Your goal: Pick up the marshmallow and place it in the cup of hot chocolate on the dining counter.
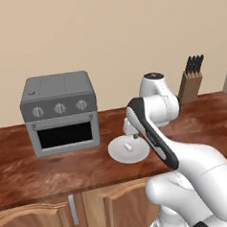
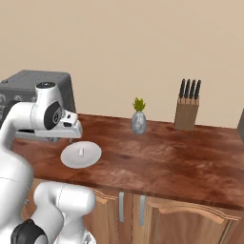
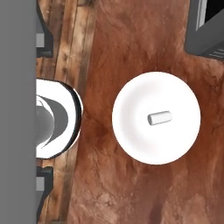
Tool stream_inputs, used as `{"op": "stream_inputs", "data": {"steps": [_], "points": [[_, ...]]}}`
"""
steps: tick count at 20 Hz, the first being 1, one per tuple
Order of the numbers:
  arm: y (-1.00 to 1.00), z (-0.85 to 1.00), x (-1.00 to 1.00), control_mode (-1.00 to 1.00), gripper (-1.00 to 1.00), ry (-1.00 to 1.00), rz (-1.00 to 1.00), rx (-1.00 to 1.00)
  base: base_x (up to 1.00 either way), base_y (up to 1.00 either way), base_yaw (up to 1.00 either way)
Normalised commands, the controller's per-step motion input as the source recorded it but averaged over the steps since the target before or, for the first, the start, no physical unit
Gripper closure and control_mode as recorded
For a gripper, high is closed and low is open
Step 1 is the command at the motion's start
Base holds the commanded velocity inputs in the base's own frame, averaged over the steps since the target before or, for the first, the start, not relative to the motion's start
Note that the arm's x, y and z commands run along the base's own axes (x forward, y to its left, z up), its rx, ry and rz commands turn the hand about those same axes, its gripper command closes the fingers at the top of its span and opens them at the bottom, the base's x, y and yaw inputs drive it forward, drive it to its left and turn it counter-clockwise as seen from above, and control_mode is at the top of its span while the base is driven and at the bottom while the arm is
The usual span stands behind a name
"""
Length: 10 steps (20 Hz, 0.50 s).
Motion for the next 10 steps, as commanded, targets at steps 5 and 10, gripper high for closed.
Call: {"op": "stream_inputs", "data": {"steps": [5, 10], "points": [[0.0, -0.36, 0.13, -1.0, -1.0, 0.02, 0.0, 0.0, 0.0, 0.0, 0.0], [-0.07, -0.18, 0.13, -1.0, -1.0, 0.11, 0.05, 0.01, 0.0, 0.0, 0.0]]}}
